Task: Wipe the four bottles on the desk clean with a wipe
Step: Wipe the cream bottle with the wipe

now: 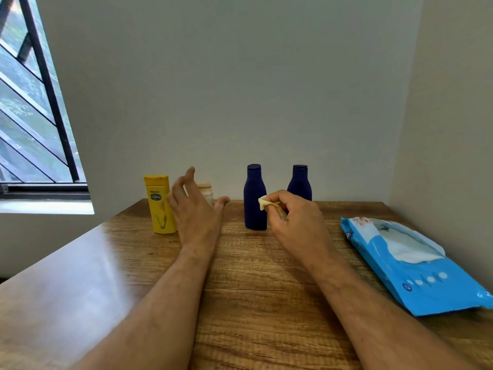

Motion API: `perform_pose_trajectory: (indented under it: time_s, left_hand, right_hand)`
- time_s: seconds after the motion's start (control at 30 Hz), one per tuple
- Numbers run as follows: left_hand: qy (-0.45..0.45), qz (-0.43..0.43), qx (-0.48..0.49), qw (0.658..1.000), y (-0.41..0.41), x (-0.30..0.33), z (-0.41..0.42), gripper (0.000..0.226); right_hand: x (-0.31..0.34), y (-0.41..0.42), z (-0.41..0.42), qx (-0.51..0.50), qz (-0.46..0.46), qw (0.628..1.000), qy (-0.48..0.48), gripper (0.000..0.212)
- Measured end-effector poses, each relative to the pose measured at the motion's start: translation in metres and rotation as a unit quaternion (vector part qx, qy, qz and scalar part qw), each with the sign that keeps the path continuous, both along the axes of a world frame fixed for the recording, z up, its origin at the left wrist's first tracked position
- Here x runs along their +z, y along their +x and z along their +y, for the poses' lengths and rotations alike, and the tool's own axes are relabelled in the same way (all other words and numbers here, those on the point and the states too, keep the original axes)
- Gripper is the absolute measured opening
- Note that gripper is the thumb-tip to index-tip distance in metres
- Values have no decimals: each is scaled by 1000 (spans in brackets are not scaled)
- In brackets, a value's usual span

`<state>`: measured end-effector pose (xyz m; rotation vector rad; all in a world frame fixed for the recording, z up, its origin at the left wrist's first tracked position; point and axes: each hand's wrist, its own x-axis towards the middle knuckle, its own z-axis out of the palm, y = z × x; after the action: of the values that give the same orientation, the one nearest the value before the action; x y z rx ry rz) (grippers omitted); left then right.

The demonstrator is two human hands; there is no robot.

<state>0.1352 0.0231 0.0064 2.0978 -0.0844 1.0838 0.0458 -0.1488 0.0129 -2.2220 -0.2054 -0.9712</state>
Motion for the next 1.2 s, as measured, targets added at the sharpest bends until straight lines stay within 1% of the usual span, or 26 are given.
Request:
perform_pose_trajectory:
  time_s: [0.17, 0.27, 0.33, 0.4, 0.47, 0.53, 0.57, 0.6, 0.63, 0.7, 0.77, 0.83, 0.9, 0.97, 1.03, 1.1, 1.2]
  left_hand:
    - [2, 28, -6, 1000, 7, -6, -5, 104]
    - [-27, 69, -16, 997, 10, -9, -5, 113]
    - [-69, 111, -38, 991, 9, -10, -4, 114]
    - [-93, 126, -45, 987, 7, -7, -2, 111]
    - [-104, 123, -56, 985, 2, 0, -2, 104]
    - [-159, 119, -125, 972, -8, 11, -7, 94]
    - [-205, 122, -185, 954, -16, 15, -11, 88]
    - [-253, 129, -254, 924, -26, 19, -15, 82]
    - [-301, 143, -321, 887, -36, 22, -20, 76]
    - [-383, 180, -426, 800, -50, 25, -27, 65]
    - [-445, 220, -499, 710, -58, 27, -28, 56]
    - [-486, 248, -552, 630, -58, 26, -24, 63]
    - [-514, 252, -578, 582, -55, 24, -20, 68]
    - [-526, 250, -591, 559, -50, 21, -16, 68]
    - [-519, 256, -605, 547, -48, 19, -15, 64]
    - [-505, 270, -609, 549, -51, 20, -16, 57]
    - [-492, 290, -595, 565, -58, 21, -21, 51]
  right_hand:
    - [0, 1, 4, 5, -3, 1000, -8, 18]
    - [1, -1, 3, 6, -1, 1000, -6, 18]
    - [1, -2, 2, 6, -1, 1000, -2, 18]
    - [2, -3, 1, 7, -2, 1000, 3, 18]
    - [2, -3, 0, 6, -2, 1000, 2, 18]
    - [4, -3, 0, 9, -4, 1000, 9, 18]
    - [5, -3, 0, 8, -8, 1000, 14, 17]
    - [6, -4, 0, 5, -15, 1000, 20, 17]
    - [8, -4, 1, -1, -23, 999, 28, 16]
    - [13, -7, 3, -8, -47, 997, 53, 15]
    - [19, -11, 5, 6, -77, 993, 90, 15]
    - [23, -16, 8, 35, -98, 988, 115, 16]
    - [26, -19, 10, 52, -110, 987, 106, 16]
    - [26, -19, 11, 57, -115, 989, 76, 17]
    - [24, -18, 13, 59, -110, 991, 43, 19]
    - [22, -18, 17, 54, -102, 993, 29, 20]
    - [22, -17, 18, 28, -93, 994, 41, 21]
